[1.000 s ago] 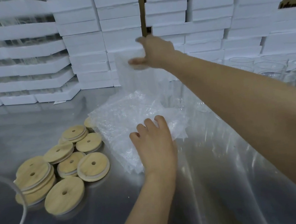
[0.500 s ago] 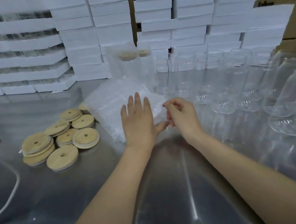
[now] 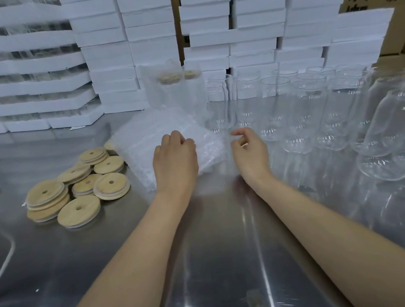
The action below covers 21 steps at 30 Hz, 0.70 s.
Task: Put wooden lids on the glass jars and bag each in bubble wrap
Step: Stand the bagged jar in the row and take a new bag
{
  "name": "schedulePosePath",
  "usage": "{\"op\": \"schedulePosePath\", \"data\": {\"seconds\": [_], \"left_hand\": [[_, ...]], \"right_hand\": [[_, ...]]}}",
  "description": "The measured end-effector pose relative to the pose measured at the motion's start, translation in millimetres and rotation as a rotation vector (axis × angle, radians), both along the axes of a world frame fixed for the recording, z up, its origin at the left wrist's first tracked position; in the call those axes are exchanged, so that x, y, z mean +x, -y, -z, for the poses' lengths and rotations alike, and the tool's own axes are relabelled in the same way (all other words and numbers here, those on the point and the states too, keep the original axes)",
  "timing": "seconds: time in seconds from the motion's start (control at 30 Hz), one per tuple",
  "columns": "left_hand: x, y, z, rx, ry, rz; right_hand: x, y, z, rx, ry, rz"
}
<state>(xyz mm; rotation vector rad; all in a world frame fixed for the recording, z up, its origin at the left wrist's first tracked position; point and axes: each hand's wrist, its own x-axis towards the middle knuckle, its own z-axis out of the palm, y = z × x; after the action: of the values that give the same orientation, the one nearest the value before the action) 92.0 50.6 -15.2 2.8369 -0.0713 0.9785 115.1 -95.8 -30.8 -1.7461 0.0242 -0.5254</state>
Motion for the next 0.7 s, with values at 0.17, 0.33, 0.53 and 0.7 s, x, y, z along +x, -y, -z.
{"op": "schedulePosePath", "data": {"seconds": [0.17, 0.33, 0.53, 0.7], "left_hand": [[-0.3, 0.3, 2.3, 0.011, 0.000, -0.010], [0.7, 2.4, 2.8, 0.024, 0.013, -0.010], [3.2, 1.3, 3.9, 0.022, 0.022, 0.005], [-0.4, 3.4, 1.7, -0.054, 0.045, 0.034]], "right_hand": [[4.7, 27.3, -15.8, -0.275, 0.354, 0.543], [17.4, 65.0, -15.4, -0.423, 0.228, 0.755], [25.8, 77.1, -8.3, -0.342, 0.135, 0.755], [18.1, 78.1, -14.1, -0.281, 0.168, 0.700]]}}
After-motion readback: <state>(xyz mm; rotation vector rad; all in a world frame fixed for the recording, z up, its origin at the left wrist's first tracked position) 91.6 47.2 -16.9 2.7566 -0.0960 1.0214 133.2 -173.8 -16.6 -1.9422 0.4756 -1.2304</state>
